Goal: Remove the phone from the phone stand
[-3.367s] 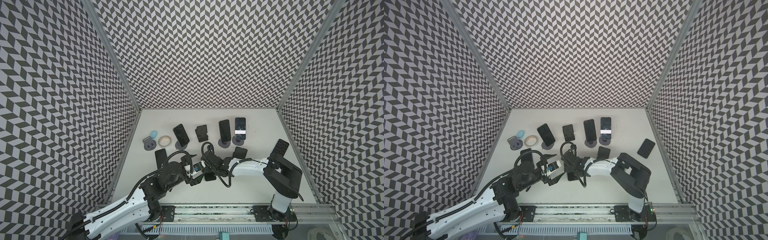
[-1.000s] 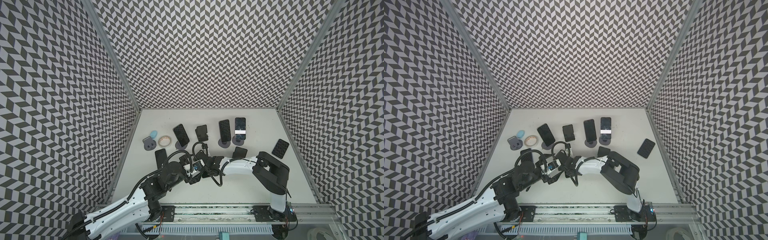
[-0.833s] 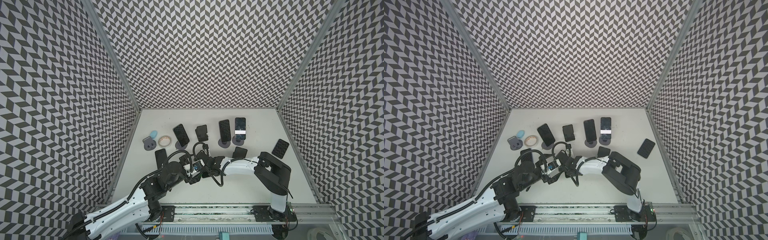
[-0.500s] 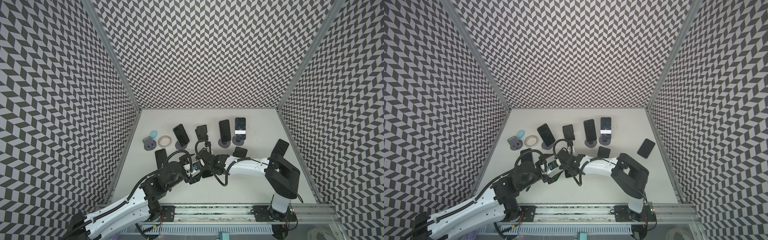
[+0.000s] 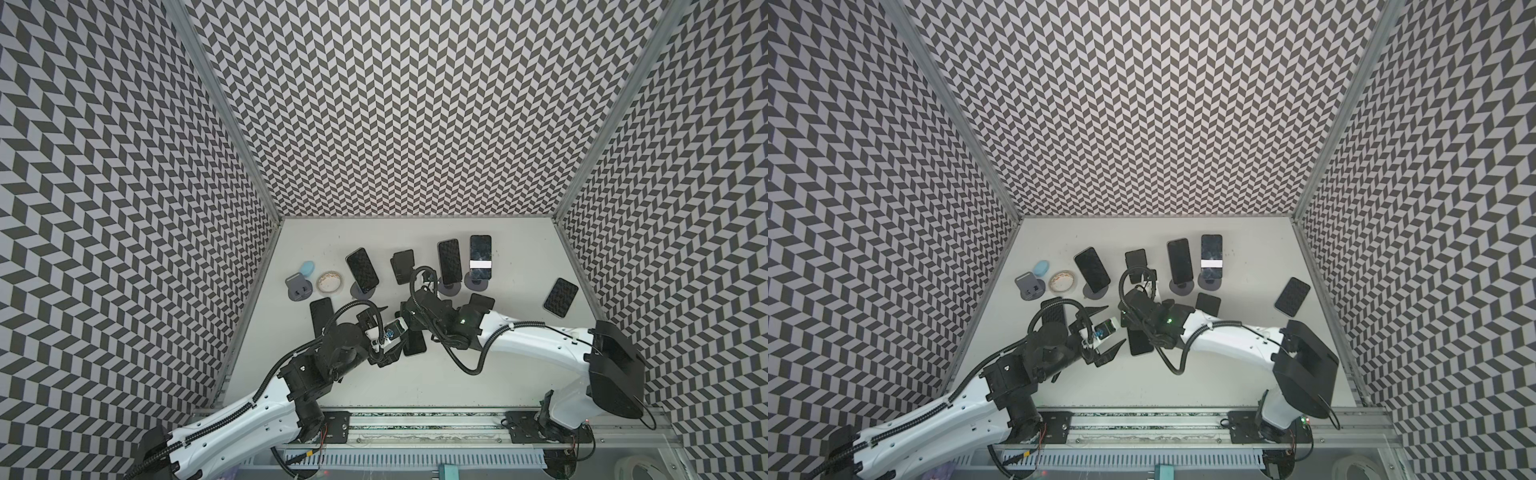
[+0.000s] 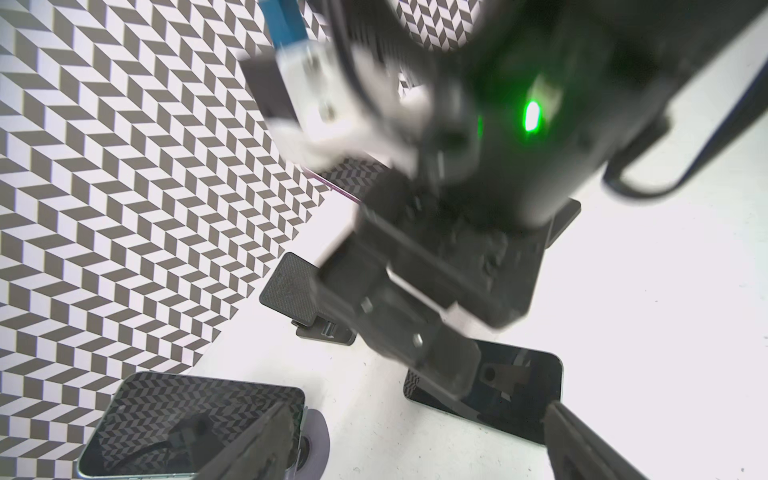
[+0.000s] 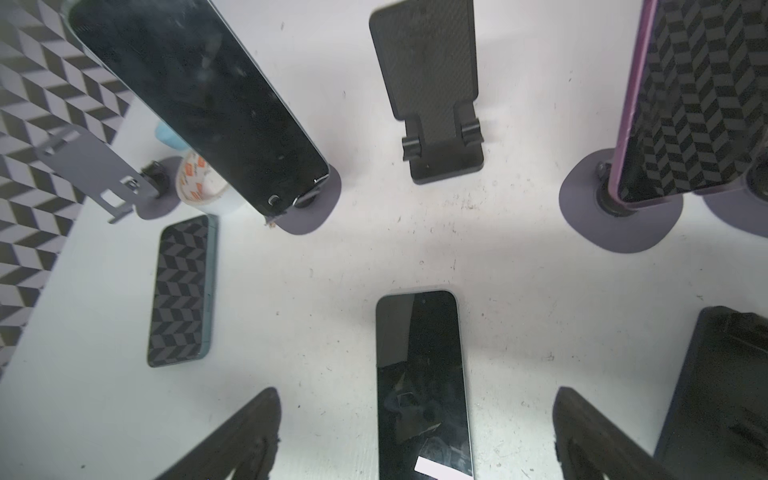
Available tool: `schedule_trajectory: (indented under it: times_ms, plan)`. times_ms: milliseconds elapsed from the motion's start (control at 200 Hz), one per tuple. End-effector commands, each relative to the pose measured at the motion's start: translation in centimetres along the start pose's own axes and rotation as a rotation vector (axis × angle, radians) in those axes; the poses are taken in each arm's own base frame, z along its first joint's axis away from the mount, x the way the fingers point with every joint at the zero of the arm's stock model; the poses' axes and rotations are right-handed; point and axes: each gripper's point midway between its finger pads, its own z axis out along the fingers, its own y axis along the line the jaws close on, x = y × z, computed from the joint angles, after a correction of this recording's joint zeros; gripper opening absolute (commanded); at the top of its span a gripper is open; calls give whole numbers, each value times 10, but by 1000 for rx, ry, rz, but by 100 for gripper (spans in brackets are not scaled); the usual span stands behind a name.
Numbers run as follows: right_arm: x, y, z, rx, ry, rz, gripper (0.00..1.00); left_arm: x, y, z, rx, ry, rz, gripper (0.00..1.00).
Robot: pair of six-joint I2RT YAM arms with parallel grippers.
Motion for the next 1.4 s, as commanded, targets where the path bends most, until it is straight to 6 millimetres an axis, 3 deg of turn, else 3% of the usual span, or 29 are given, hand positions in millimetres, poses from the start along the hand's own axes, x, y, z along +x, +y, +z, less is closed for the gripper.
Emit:
schedule_trajectory:
  times_ms: [0, 230, 631, 836, 1102, 1397]
  plan:
    - [-19, -5, -22, -13, -72, 40, 100, -8, 6, -2, -16, -14, 8, 95]
    - [-45, -6, -62, -108, -166, 85, 98, -2, -1, 1, 12, -4, 6, 96]
    - [-53, -40, -84, -103, -268, 111, 94, 0, -25, 12, 145, 18, 8, 97]
    - [-55, -58, -86, -75, -273, 130, 95, -14, -28, 18, 171, 7, 18, 97]
    - [-62, -66, -100, -123, -317, 129, 95, -38, -28, 22, 187, -45, 30, 97]
    - [-70, -85, -114, -134, -377, 153, 99, -64, -22, 9, 181, -165, 16, 97]
